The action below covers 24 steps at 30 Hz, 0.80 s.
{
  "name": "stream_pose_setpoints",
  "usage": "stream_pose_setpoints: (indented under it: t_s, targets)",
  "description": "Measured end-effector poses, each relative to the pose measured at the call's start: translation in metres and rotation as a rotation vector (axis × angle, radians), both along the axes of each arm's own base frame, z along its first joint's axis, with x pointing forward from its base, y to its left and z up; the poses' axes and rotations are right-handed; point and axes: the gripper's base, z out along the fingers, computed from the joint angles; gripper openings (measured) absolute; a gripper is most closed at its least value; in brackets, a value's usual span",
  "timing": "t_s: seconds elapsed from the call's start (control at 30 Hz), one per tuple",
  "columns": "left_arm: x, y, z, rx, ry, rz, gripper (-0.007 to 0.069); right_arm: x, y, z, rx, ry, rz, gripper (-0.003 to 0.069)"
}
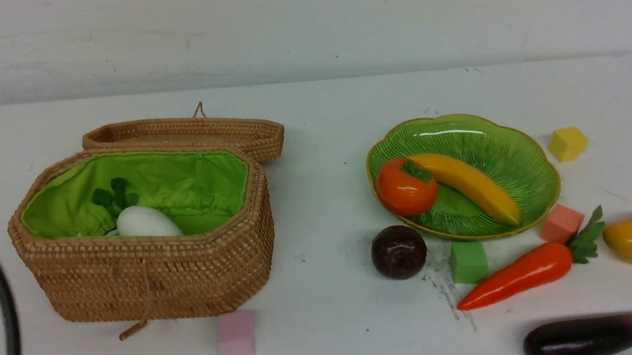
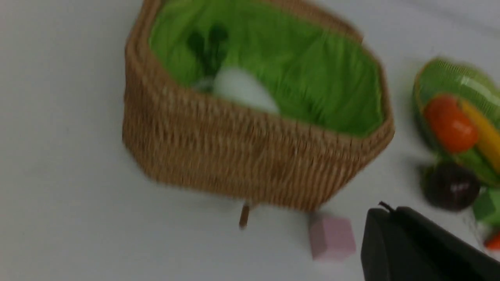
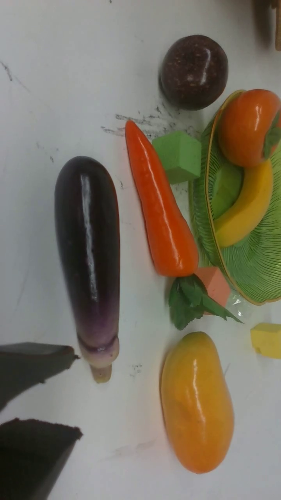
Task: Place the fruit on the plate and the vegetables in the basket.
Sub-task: Use the right arm to grab a mango and put it into the right plate
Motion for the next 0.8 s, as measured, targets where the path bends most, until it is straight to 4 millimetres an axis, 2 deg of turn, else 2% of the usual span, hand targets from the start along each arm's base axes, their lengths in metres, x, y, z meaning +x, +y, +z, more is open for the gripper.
stream_pose_setpoints:
  t_s: [0.03,0.13,0.23,0.27,0.4,0.47,0.5,0.6,0.8]
  targets:
    - [-0.003,0.001,0.001,-0.003,-0.033,0.003,-0.0013,0.000,0.000,0.000,0.000,0.000,0.000,0.0242]
    - [-0.023,0.011,-0.028,0.017,-0.211,0.062,-0.0013,0.000,0.000,0.000,0.000,0.000,0.000,0.0242]
    - [-0.034,0.015,-0.054,0.025,-0.260,0.111,-0.0013,0.000,0.000,0.000,0.000,0.000,0.000,0.0242]
    - [-0.040,0.018,-0.069,0.030,-0.280,0.145,-0.0013,0.000,0.000,0.000,0.000,0.000,0.000,0.0242]
    - [-0.041,0.022,-0.127,0.059,-0.194,0.218,-0.0010,0.000,0.000,0.000,0.000,0.000,0.000,0.0242]
    - [-0.040,0.023,-0.140,0.065,-0.153,0.235,-0.0009,0.000,0.000,0.000,0.000,0.000,0.000,0.0242]
    - [-0.040,0.024,-0.154,0.072,-0.084,0.257,-0.0008,0.000,0.000,0.000,0.000,0.001,0.000,0.0242]
    - [-0.041,0.025,-0.161,0.092,-0.040,0.265,-0.0006,0.000,0.000,0.000,0.000,0.001,0.000,0.0242]
    - [-0.040,0.024,-0.162,0.108,-0.043,0.236,-0.0006,0.000,0.000,0.000,0.000,0.001,0.000,0.0242]
